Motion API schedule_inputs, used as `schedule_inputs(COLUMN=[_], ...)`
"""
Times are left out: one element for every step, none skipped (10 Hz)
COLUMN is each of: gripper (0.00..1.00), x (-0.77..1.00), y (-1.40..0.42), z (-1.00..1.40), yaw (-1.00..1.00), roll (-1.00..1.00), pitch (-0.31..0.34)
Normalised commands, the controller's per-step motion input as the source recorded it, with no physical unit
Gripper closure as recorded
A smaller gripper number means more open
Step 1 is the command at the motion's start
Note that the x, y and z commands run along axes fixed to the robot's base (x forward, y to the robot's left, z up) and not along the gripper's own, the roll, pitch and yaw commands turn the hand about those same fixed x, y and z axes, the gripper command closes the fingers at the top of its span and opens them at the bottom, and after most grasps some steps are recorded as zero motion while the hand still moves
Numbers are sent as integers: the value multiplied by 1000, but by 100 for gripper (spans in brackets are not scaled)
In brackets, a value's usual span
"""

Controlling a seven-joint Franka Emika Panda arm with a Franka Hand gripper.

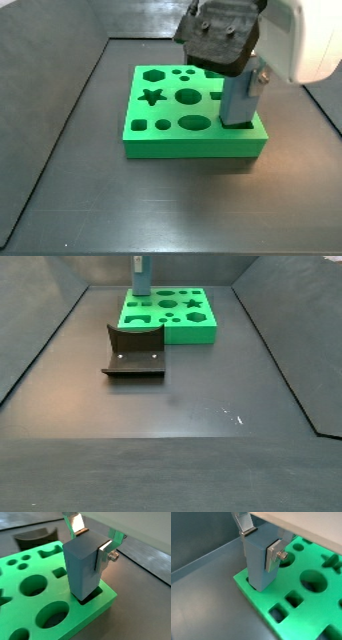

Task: Insert the rectangle object.

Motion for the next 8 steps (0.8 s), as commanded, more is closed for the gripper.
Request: schedule_inputs(gripper=[100,100,100,100,100,100,100,100], x=[0,100,0,0,0,0,0,0], y=[0,-6,-146,-143,0,29,63,91], z=[-37,-194,-200,-154,-140,-286,-417,-409], yaw=[0,-94,-617,-651,-294,0,89,106], roll=[0,-3,-34,-77,-64,-29,-3,0], pitch=[0,0,-44,-57,-59,-29,-19,-20])
